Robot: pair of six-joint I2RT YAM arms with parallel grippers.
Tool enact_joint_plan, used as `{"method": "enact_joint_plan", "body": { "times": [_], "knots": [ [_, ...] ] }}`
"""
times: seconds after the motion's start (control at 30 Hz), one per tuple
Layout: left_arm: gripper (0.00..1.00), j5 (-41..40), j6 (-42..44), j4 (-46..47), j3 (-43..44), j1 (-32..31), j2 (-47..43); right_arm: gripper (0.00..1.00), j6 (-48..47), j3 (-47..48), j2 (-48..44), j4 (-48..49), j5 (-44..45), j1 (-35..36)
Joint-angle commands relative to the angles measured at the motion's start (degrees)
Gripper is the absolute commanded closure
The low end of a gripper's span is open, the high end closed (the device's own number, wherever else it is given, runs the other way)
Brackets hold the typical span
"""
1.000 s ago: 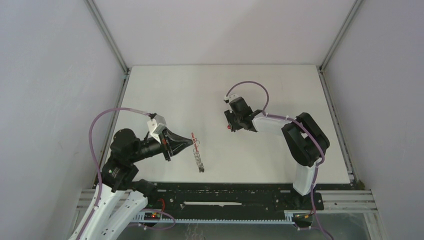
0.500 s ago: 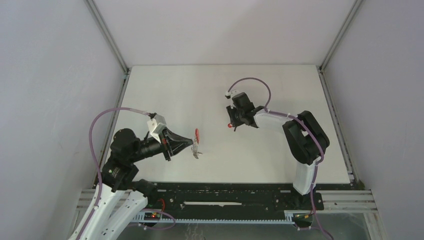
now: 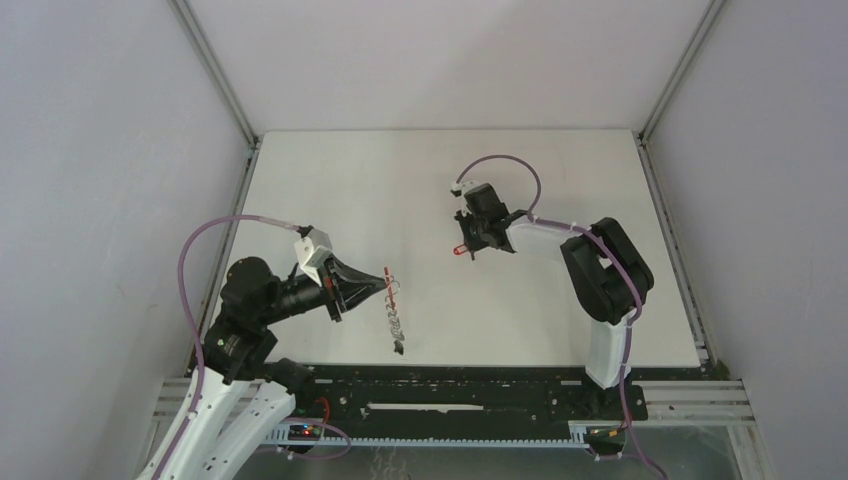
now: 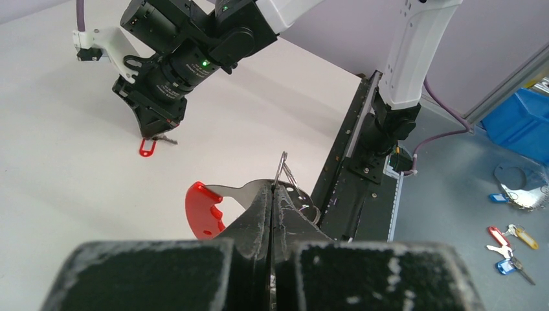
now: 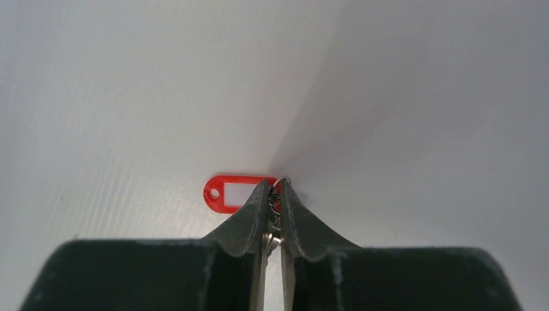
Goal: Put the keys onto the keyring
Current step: Pick up the key from the center of the board.
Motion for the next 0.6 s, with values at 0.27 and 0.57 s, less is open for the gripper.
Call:
{"method": "enact_joint_plan", "body": {
  "times": [0.27, 0.57],
  "knots": [
    [1.00, 0.1, -0.9, 2.6, -0.9, 0.3, 0.4, 1.00, -0.8, -3.3, -8.1, 2.5, -7.7, 0.3],
    [1.00, 0.1, 0.6, 1.2, -0.1, 0.3, 1.4, 1.00, -0.4, -11.4, -17.9, 4.8, -10.1, 3.0]
  ]
}}
